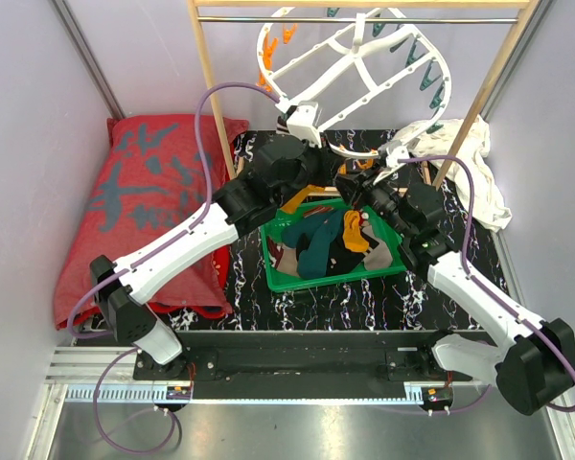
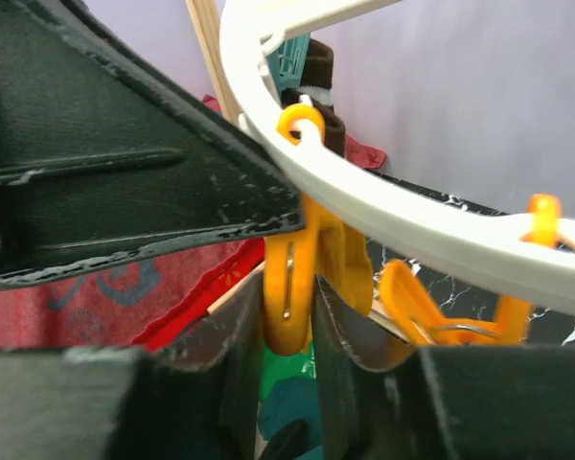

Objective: Clip the socks to the hanger
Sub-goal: Open the clamp at the hanger.

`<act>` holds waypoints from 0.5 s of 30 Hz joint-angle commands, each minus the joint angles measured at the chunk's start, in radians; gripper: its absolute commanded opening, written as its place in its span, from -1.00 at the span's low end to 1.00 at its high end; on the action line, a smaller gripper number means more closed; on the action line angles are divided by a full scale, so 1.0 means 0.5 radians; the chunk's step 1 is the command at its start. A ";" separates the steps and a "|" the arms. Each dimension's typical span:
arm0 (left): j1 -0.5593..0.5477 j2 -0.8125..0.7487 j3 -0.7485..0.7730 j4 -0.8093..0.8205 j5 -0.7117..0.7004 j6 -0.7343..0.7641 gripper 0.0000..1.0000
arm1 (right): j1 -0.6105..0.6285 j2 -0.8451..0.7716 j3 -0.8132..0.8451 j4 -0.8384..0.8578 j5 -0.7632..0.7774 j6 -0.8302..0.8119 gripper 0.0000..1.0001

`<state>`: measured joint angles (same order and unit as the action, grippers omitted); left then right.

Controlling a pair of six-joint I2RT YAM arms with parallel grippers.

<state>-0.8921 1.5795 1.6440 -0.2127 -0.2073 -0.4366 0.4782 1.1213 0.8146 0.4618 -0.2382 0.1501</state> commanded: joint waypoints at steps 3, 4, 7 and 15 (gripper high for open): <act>0.002 0.013 0.102 0.122 -0.055 0.100 -0.81 | 0.050 -0.129 0.037 -0.077 0.135 0.013 -0.11; 0.002 0.010 0.102 0.134 -0.058 0.106 -0.82 | 0.050 -0.150 0.012 -0.098 0.166 0.052 0.01; 0.002 0.007 0.087 0.149 -0.058 0.122 -0.82 | 0.053 -0.257 -0.049 -0.211 0.304 0.150 0.20; 0.002 -0.020 0.053 0.207 -0.067 0.128 -0.79 | 0.053 -0.524 -0.288 -0.733 0.654 0.451 0.29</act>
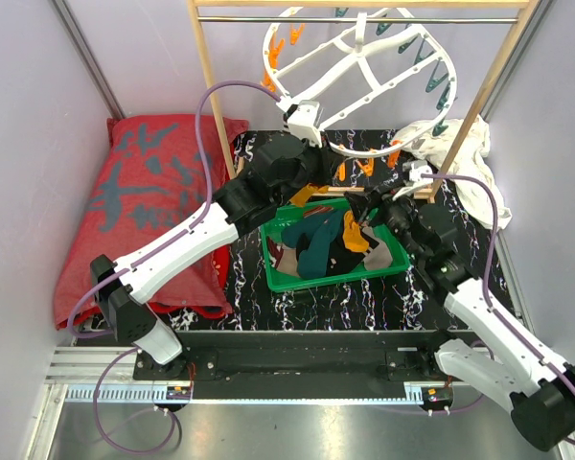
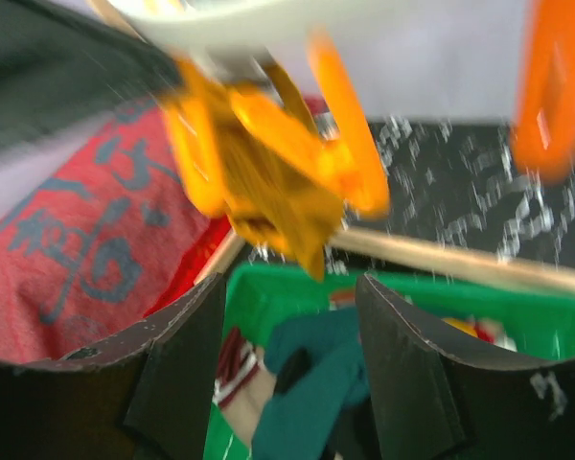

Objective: Clip the socks to the hanger
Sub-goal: Pick up the sock from the bin.

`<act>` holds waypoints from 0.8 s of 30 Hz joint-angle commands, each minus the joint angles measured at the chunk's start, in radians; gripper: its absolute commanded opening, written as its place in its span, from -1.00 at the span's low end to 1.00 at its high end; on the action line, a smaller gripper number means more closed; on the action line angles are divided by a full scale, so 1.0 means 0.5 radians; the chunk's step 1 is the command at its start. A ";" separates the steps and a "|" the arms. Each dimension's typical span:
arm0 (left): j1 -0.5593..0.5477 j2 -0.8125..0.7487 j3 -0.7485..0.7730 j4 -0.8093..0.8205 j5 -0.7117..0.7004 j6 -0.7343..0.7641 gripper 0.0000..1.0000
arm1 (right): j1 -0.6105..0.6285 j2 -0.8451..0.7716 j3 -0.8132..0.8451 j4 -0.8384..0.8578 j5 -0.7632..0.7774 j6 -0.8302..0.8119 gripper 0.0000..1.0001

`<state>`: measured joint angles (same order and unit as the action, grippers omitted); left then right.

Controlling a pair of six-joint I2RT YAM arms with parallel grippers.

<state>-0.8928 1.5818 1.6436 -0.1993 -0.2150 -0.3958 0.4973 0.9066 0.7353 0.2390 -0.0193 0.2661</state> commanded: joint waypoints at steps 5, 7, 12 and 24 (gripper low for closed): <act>0.003 -0.034 0.045 0.193 -0.052 0.055 -0.79 | 0.012 -0.141 -0.286 -0.466 0.210 0.452 0.27; 0.003 -0.037 0.042 0.208 -0.052 0.049 -0.79 | 0.012 -0.089 -0.314 -0.523 0.244 0.526 0.25; 0.003 -0.037 0.048 0.215 -0.036 0.040 -0.79 | -0.031 0.201 -0.277 -0.414 0.336 0.609 0.19; 0.003 -0.065 0.035 0.218 -0.030 0.012 -0.79 | -0.243 1.015 -0.059 0.053 0.241 0.759 0.04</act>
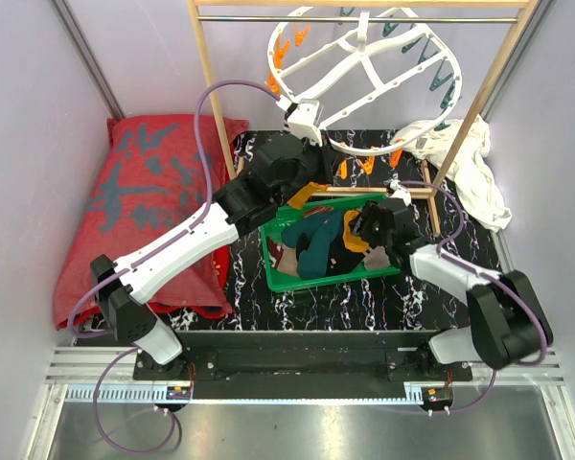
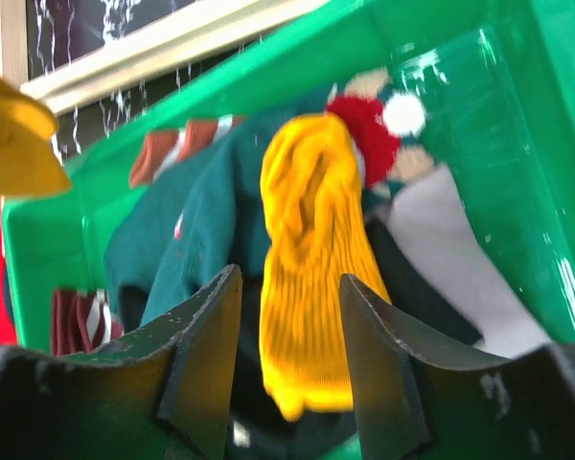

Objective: Clip the socks to the hanger
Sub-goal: Pick up the sock from the bin.

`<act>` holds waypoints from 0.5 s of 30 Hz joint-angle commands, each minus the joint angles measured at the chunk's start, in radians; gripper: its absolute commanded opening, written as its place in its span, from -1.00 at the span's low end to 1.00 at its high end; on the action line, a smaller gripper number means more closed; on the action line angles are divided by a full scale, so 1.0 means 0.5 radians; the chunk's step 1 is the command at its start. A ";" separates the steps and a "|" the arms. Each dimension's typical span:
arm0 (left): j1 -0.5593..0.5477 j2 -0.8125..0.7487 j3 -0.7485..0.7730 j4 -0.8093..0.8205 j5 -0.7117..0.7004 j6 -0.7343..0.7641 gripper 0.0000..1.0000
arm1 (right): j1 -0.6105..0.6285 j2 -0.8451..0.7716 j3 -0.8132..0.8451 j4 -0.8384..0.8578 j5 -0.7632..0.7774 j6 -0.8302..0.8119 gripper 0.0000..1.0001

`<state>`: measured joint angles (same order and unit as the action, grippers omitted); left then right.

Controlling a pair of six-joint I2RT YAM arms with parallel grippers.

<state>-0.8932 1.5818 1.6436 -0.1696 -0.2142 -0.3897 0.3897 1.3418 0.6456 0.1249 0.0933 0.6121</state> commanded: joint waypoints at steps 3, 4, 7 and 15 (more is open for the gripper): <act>0.004 -0.062 0.038 0.152 -0.029 0.003 -0.79 | -0.052 0.273 0.169 0.327 -0.002 0.067 0.03; 0.004 -0.062 0.045 0.149 -0.029 0.009 -0.79 | -0.055 0.304 0.190 0.339 -0.009 0.055 0.03; 0.004 -0.068 0.035 0.152 -0.032 0.012 -0.79 | -0.071 0.442 0.230 0.351 -0.018 0.046 -0.01; 0.004 -0.062 0.035 0.146 -0.029 0.012 -0.79 | -0.086 0.636 0.218 0.453 -0.122 0.025 -0.20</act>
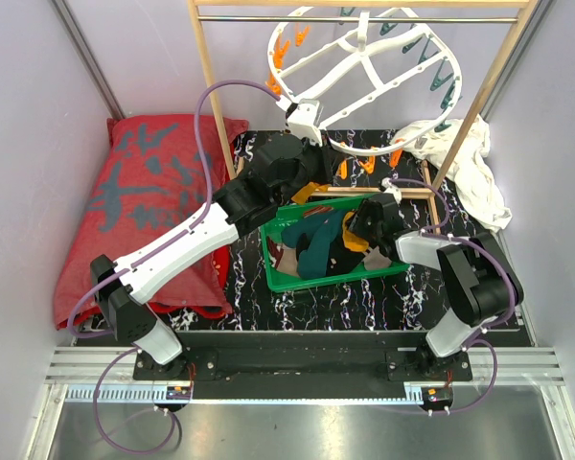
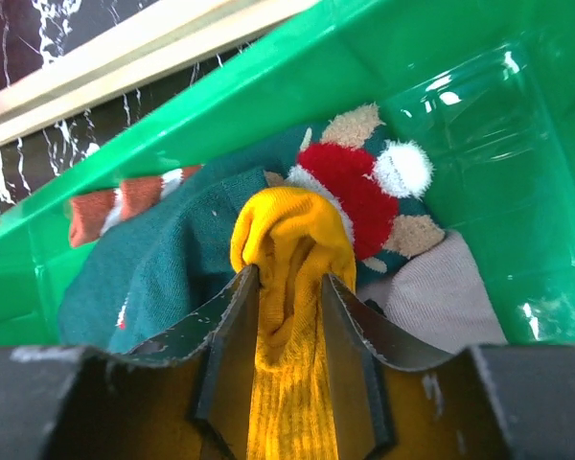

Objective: Clip the socks to the hanger
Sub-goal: Pick up the sock from the bin.

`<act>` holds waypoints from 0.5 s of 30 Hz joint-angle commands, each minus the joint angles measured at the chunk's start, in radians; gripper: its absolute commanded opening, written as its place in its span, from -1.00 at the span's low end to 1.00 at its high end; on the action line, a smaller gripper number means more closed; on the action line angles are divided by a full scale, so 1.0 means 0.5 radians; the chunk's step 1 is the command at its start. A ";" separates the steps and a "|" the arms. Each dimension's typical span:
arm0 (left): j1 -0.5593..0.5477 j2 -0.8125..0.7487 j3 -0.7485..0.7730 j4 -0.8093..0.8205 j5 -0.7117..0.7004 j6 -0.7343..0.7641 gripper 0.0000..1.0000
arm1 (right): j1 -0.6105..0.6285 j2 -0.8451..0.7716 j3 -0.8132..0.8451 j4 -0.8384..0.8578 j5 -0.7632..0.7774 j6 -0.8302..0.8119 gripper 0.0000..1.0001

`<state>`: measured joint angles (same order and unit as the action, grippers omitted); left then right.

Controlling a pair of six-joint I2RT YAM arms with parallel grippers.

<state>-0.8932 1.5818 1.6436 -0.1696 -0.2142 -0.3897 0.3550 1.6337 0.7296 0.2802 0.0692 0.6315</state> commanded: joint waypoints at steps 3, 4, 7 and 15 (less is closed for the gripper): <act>0.004 -0.056 0.029 0.143 -0.023 0.006 -0.79 | -0.014 0.068 0.044 0.173 -0.129 -0.033 -0.28; 0.004 -0.059 0.029 0.143 -0.023 0.003 -0.79 | -0.013 0.068 0.041 0.179 -0.132 -0.036 -0.31; 0.004 -0.059 0.032 0.140 -0.016 -0.006 -0.79 | -0.017 0.043 0.026 0.213 -0.132 -0.063 -0.50; 0.004 -0.056 0.038 0.134 -0.023 0.003 -0.79 | -0.014 -0.138 -0.057 0.213 -0.212 -0.158 -1.00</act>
<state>-0.8932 1.5818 1.6432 -0.1699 -0.2138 -0.3901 0.3500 1.6547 0.7265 0.3393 -0.0048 0.5919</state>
